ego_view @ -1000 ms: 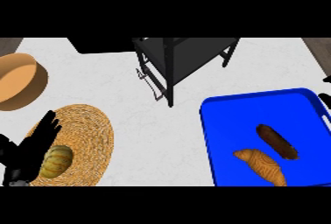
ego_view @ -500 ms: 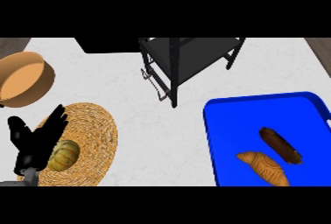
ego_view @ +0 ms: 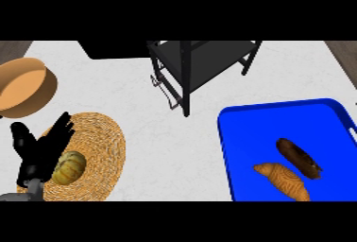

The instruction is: Pick the sweet potato from the tray and place it in the tiered shelf

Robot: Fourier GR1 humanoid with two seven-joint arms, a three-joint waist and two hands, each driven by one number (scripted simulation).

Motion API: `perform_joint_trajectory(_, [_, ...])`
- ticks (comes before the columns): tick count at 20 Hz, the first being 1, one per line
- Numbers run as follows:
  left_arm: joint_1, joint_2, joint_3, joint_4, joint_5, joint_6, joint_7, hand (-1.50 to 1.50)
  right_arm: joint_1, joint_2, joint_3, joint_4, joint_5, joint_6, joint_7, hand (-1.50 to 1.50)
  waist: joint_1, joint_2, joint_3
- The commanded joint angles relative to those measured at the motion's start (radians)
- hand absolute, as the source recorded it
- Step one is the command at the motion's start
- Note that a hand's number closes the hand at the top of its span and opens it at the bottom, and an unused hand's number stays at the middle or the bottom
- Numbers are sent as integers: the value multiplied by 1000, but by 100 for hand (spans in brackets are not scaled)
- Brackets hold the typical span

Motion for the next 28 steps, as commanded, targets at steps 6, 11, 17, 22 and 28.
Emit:
perform_joint_trajectory(6, [-46, -64, -24, 88, -12, -32, -14, 0, 45, 106, 111, -336, 234, -186, 507, -150, 22, 17, -10])
perform_joint_trajectory(11, [-13, -91, -25, 47, -34, -7, -20, 0, 63, 157, 203, -460, 375, -172, 738, -150, 29, 14, -9])
perform_joint_trajectory(17, [16, -104, -56, -34, -64, -2, 36, 0, -43, 258, 318, -318, 525, -90, 787, -150, 52, 17, -7])
perform_joint_trajectory(22, [-16, -84, -9, -5, -52, -40, 38, 0, -12, 326, 380, -355, 666, -75, 901, -150, 41, 16, -8])
perform_joint_trajectory(28, [-70, -118, 6, 85, -83, -45, 14, 0, -7, 413, 376, -246, 790, -139, 838, -150, 33, 17, -7])
